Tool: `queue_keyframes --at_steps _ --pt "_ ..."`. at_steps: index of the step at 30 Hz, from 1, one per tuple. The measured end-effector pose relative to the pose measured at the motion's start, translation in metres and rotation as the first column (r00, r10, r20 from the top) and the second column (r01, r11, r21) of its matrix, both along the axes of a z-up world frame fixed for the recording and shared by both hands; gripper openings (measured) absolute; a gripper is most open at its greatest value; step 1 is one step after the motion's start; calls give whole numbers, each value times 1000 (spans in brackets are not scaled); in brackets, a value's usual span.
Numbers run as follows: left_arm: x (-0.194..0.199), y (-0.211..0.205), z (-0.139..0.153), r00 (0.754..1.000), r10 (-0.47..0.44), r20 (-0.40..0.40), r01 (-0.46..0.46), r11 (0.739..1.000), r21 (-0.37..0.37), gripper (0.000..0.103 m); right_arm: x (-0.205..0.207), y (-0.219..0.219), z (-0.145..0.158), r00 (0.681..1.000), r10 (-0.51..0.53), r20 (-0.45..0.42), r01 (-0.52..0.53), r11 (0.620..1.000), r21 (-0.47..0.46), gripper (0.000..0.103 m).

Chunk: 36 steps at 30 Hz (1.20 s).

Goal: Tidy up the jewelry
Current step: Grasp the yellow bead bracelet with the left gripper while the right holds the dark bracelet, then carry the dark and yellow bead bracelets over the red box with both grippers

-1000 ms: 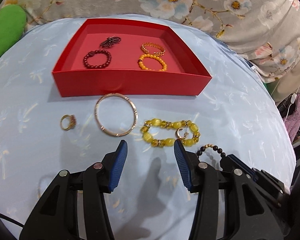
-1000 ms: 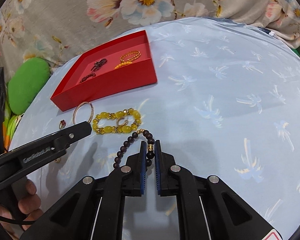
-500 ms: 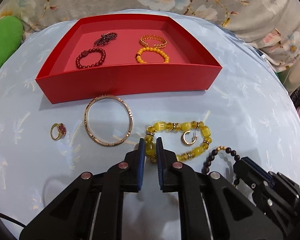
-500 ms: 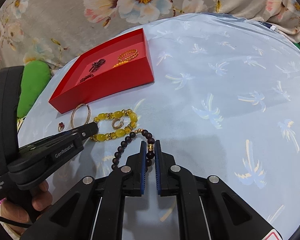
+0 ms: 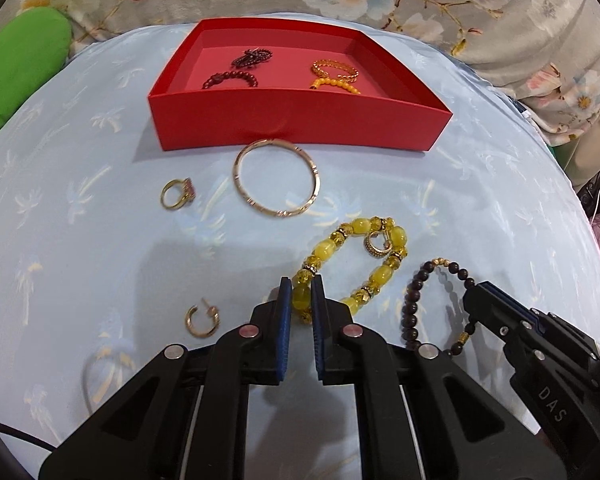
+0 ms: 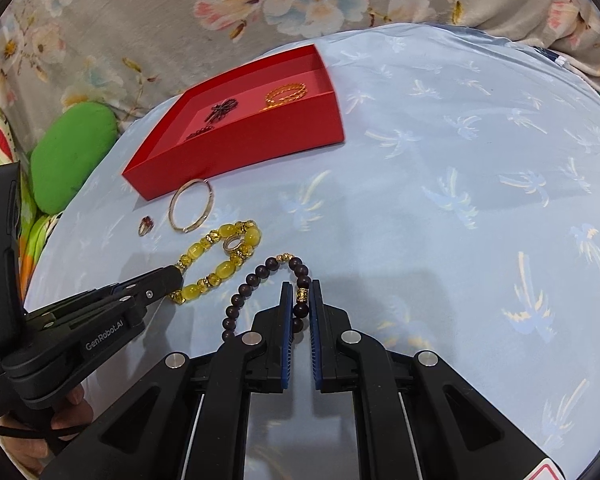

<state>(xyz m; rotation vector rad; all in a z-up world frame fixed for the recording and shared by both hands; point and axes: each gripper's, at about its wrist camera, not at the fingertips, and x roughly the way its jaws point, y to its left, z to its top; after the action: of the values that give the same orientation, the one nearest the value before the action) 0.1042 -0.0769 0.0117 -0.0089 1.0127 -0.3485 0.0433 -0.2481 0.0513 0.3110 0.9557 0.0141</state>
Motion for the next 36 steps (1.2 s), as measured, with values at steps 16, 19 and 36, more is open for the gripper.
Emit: queue_keyframes --at_steps 16,19,36 --pt "-1 -18 0 998 -45 35 43 998 38 28 7 15 -10 999 39 -26 -40 999 -35 8" --pt "2 -14 -1 999 -47 20 47 999 16 9 6 14 -10 999 39 -27 -40 999 -34 8" --pt "-12 -6 75 988 -86 130 99 990 -99 9 5 20 45 995 63 82 -59 997 -45 8"
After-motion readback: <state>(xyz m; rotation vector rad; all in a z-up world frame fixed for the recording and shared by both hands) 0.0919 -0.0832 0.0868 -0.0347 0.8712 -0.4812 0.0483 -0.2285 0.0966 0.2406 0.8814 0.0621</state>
